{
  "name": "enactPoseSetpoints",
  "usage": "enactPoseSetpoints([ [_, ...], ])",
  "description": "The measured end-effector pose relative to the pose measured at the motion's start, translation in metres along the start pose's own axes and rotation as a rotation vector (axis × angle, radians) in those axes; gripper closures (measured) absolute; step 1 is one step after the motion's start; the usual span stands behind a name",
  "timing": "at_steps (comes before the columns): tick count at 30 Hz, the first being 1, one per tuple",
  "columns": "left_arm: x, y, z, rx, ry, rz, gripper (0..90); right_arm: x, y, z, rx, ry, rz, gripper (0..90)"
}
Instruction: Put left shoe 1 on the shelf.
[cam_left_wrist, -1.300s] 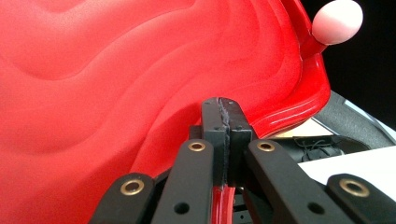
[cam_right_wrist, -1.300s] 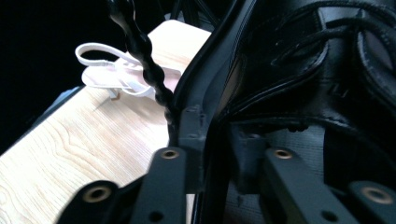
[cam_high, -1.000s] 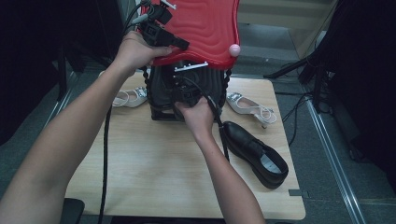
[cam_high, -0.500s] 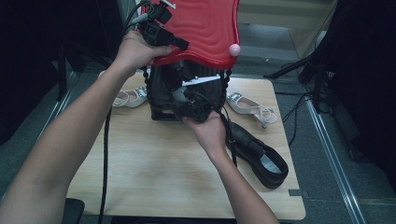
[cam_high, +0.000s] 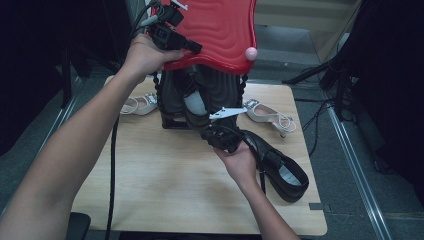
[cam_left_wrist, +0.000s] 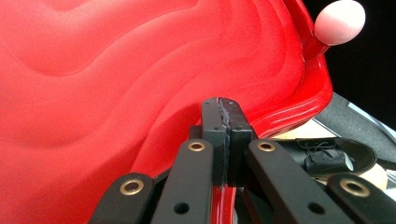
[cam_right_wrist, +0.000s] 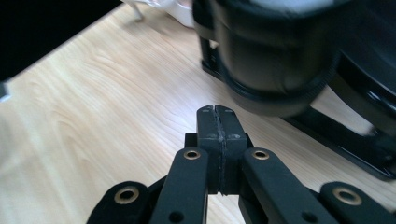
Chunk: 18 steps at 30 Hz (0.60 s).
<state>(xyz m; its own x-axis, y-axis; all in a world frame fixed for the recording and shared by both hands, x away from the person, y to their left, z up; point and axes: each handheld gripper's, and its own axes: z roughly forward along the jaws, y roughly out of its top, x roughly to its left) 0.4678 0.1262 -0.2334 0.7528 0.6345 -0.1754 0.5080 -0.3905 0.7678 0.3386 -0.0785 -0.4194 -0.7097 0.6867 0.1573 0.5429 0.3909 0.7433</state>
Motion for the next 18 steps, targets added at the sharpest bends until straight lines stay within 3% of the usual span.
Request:
enactPoseSetpoints([
  [7,-0.003,0.0,0.0,-0.001,0.017,0.003,90.0,-0.008,0.009,0.01,-0.028,-0.031,0.033,90.0],
  [9,-0.003,-0.001,-0.001,-0.003,0.023,0.004,90.0,-0.008,0.014,0.011,-0.011,-0.019,0.048,90.0],
  [14,-0.001,-0.001,-0.001,-0.004,0.009,-0.008,90.0,-0.001,0.021,0.011,-0.024,-0.014,0.03,90.0],
  [16,-0.002,-0.001,-0.001,-0.005,0.018,-0.006,90.0,0.004,0.028,0.015,-0.011,-0.047,-0.002,90.0],
  [18,-0.002,-0.001,-0.001,-0.004,0.019,-0.005,90.0,0.003,0.03,0.017,-0.013,-0.05,-0.01,90.0],
])
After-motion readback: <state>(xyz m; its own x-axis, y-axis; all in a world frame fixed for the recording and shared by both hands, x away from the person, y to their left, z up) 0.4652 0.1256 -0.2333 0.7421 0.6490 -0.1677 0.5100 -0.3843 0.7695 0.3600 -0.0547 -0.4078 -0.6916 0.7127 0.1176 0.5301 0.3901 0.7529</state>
